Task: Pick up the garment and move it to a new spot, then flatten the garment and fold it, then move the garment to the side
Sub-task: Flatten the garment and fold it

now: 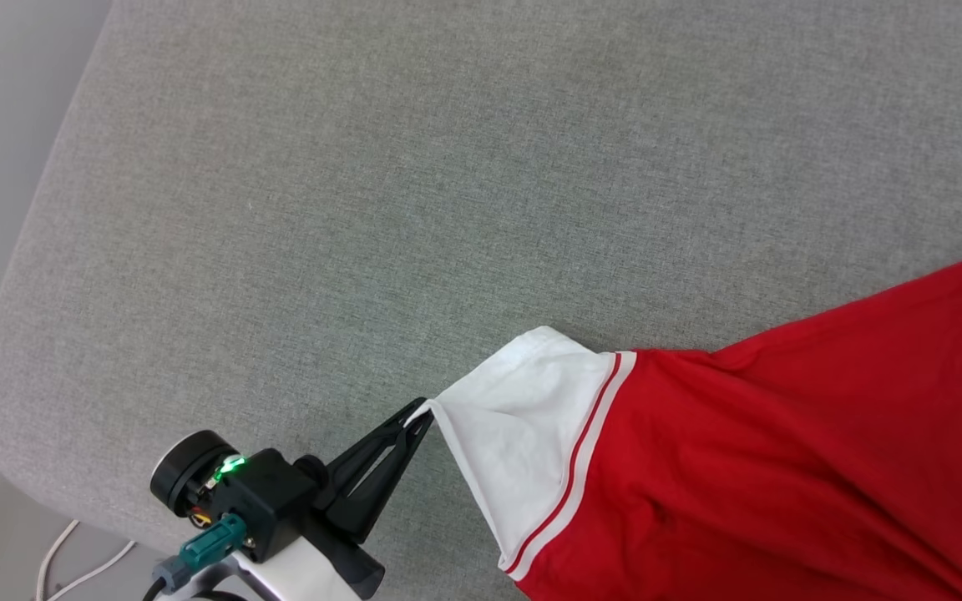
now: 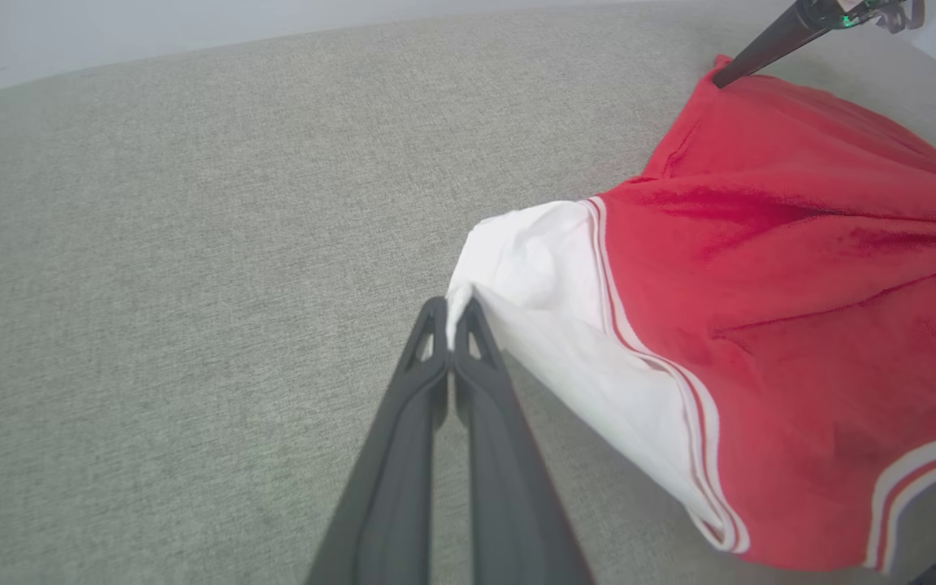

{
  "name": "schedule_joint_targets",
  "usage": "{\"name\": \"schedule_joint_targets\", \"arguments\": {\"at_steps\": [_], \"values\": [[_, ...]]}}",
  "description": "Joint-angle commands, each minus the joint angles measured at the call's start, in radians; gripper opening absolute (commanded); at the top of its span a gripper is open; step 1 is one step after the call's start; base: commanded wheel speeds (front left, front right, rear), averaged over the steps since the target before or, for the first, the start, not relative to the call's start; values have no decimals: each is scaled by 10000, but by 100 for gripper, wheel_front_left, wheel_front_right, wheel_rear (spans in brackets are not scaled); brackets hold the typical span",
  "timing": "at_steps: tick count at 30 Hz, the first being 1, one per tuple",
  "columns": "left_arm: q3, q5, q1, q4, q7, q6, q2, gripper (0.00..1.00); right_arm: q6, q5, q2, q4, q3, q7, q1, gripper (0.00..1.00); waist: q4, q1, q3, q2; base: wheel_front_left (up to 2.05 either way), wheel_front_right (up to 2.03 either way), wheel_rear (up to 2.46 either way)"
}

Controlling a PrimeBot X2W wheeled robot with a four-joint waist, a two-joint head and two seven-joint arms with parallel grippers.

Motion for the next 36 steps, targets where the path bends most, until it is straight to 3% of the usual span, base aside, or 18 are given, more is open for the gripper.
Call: {"name": "schedule_joint_targets", "arguments": {"at_steps": [1, 3, 5, 6, 21, 36], "values": [[-31, 37, -163, 23, -65, -39, -30, 0, -4, -22, 172, 419, 131, -93, 118, 100, 57, 0, 68, -1, 0, 0, 0], [-56, 28, -196, 76, -89, -55, -41, 0, -4, -59, 223, 560, 187, -131, 176, 100, 87, 0, 92, -1, 0, 0, 0], [-66, 17, -260, 134, -98, -63, -57, 0, -4, -44, 261, 721, 286, -101, 254, 9, 98, 0, 60, -1, 0, 0, 0], [-76, 18, -273, 167, -107, -64, -68, 0, -4, -39, 270, 790, 329, -153, 290, 0, 96, 0, 16, -1, 0, 0, 0], [503, -29, -78, 16, -119, 388, 406, 0, -4, 984, 203, 864, 522, -2199, 111, 0, -979, 0, -1909, -1, 0, 0, 0], [2094, -74, -686, -1042, -76, 1168, 1206, 0, -4, 2499, 26, -1037, 824, -3790, 190, 0, -2502, 0, -3979, -1, 0, 0, 0]]}}
